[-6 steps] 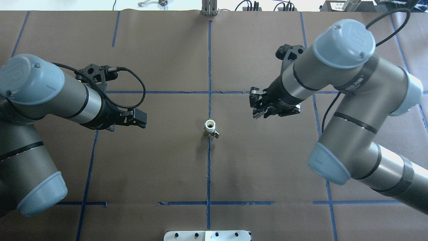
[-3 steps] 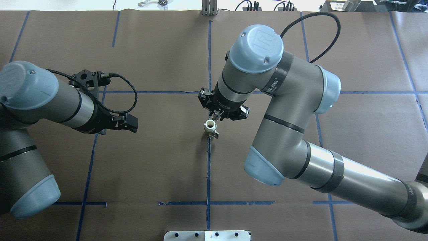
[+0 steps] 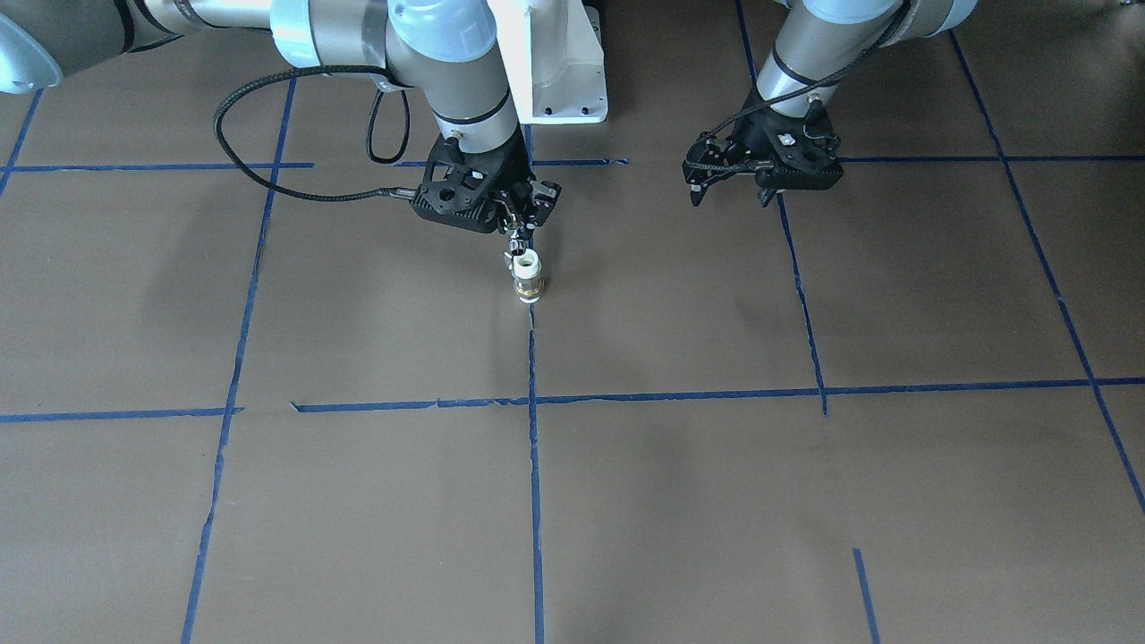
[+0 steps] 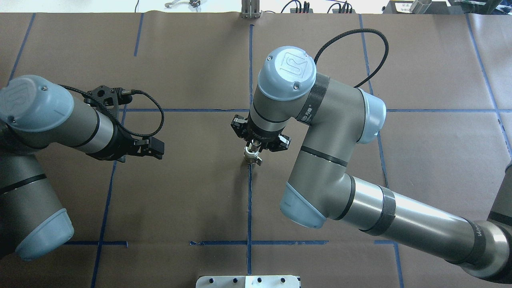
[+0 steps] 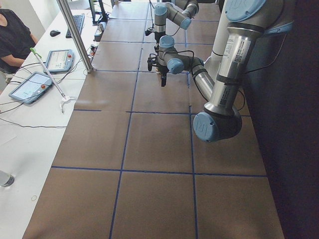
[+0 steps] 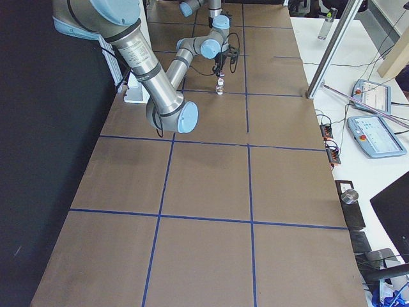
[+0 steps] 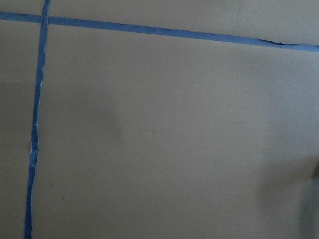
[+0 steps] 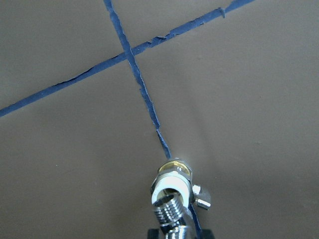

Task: Assemble PPR valve and pipe with both arms
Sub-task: 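Press the chrome valve down onto the white fitting with the right gripper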

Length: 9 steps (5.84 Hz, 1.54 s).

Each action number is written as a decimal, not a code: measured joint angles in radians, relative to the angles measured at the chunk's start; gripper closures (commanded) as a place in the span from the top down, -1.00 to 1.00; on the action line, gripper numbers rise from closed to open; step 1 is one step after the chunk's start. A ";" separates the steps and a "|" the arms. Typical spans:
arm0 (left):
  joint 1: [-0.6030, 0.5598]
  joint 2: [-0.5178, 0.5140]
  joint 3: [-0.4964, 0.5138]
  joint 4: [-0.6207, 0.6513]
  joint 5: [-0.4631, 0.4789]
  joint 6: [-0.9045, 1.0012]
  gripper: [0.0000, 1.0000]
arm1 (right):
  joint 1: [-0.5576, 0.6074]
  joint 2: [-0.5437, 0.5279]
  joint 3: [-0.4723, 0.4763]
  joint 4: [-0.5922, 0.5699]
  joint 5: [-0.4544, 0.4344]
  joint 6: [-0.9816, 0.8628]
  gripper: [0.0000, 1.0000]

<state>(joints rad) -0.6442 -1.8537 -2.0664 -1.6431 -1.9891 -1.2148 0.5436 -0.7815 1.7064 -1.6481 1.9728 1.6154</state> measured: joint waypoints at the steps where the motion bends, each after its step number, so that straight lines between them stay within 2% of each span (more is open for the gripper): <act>1: 0.000 0.000 0.000 0.001 0.002 -0.002 1.00 | -0.006 0.004 -0.009 0.001 -0.005 0.007 -1.00; 9: 0.001 0.000 -0.001 0.002 0.004 -0.005 1.00 | -0.008 0.025 -0.042 0.006 -0.019 0.008 -1.00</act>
<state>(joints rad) -0.6427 -1.8541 -2.0678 -1.6414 -1.9850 -1.2195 0.5359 -0.7566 1.6645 -1.6422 1.9539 1.6234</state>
